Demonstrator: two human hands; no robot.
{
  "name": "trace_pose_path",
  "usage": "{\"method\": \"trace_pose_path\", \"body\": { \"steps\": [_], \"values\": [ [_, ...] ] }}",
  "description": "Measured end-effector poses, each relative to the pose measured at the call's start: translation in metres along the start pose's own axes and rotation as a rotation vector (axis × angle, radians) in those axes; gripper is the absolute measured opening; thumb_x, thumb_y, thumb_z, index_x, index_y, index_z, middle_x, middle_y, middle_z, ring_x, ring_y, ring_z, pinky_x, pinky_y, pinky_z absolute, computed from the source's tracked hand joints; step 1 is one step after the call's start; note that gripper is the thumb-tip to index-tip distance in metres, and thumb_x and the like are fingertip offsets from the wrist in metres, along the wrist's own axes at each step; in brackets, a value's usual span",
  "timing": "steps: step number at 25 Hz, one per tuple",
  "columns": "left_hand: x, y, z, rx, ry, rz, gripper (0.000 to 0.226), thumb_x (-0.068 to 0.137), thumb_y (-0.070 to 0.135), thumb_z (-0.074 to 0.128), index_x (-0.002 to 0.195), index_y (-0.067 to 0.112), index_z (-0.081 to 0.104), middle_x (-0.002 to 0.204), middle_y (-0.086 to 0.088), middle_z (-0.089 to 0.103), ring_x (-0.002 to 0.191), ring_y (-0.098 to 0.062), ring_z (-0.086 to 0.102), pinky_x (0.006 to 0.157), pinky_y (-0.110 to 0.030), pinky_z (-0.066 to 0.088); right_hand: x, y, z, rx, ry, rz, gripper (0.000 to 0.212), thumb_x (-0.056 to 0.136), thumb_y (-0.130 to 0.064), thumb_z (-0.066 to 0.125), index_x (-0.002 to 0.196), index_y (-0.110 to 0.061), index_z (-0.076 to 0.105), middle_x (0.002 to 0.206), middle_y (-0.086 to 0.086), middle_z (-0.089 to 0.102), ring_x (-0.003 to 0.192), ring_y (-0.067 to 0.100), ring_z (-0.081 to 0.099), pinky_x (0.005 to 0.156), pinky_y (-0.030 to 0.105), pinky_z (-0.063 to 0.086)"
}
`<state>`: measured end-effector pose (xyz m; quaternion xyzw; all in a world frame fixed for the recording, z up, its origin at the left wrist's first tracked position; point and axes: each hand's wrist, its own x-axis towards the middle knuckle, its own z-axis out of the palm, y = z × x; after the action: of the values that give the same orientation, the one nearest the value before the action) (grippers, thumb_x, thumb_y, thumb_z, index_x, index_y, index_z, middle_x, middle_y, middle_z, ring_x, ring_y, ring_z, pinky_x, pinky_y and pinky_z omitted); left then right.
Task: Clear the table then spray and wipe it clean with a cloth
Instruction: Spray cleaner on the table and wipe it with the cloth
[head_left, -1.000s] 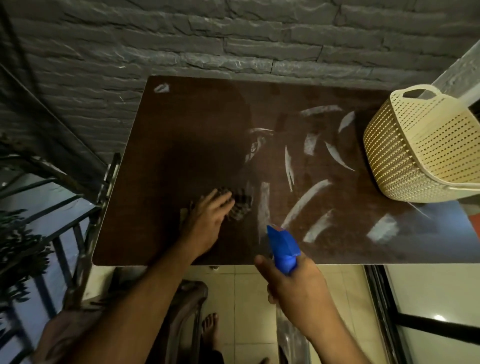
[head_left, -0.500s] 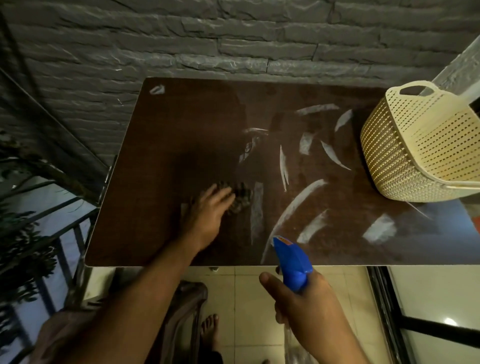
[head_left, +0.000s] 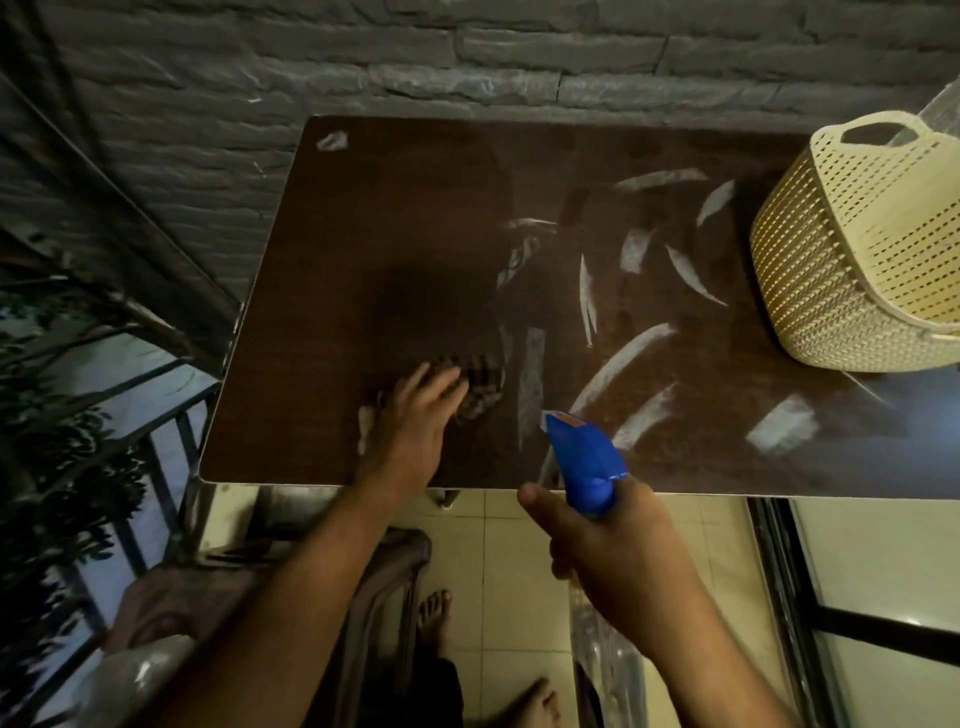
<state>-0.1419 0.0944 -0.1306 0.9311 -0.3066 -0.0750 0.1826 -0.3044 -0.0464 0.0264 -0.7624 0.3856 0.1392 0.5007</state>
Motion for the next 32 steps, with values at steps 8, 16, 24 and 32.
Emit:
{"method": "trace_pose_path", "body": {
  "steps": [8, 16, 24, 32],
  "values": [
    [0.062, -0.069, -0.034, -0.052, 0.078, -0.336, 0.051, 0.096, 0.004, 0.041, 0.143, 0.023, 0.04, 0.156, 0.004, 0.026, 0.146, -0.026, 0.014, 0.115, -0.056, 0.017, -0.003, 0.019, -0.008, -0.012, 0.021, -0.046, 0.036, 0.071, -0.063, 0.066, 0.087, -0.034, 0.053, 0.077, 0.004, 0.07, 0.073, 0.022, 0.07, 0.072, 0.043, 0.061],
    [-0.061, 0.001, -0.001, 0.006, -0.053, 0.168, 0.062, 0.089, 0.005, 0.053, 0.144, 0.026, 0.032, 0.155, 0.008, 0.023, 0.145, -0.018, 0.013, 0.116, -0.045, 0.015, -0.009, 0.027, -0.015, -0.003, -0.012, -0.058, 0.03, 0.078, -0.058, 0.066, 0.09, -0.035, 0.052, 0.073, 0.003, 0.071, 0.068, 0.018, 0.07, 0.072, 0.04, 0.061],
    [0.014, 0.012, 0.003, -0.002, 0.006, -0.057, 0.055, 0.097, 0.002, 0.039, 0.146, 0.025, 0.033, 0.158, 0.008, 0.018, 0.147, -0.021, 0.008, 0.118, -0.043, 0.01, -0.013, 0.031, -0.019, 0.029, -0.022, -0.088, 0.03, 0.079, -0.056, 0.065, 0.089, -0.031, 0.053, 0.072, 0.006, 0.071, 0.065, 0.018, 0.07, 0.069, 0.037, 0.06],
    [0.029, -0.123, -0.042, -0.133, 0.11, -0.366, 0.052, 0.097, 0.006, 0.044, 0.144, 0.027, 0.038, 0.157, 0.007, 0.023, 0.147, -0.019, 0.01, 0.116, -0.057, 0.015, -0.002, 0.041, -0.026, 0.044, -0.051, -0.024, 0.031, 0.077, -0.059, 0.065, 0.089, -0.034, 0.051, 0.077, 0.003, 0.07, 0.074, 0.019, 0.069, 0.077, 0.036, 0.06]
  ]
}}
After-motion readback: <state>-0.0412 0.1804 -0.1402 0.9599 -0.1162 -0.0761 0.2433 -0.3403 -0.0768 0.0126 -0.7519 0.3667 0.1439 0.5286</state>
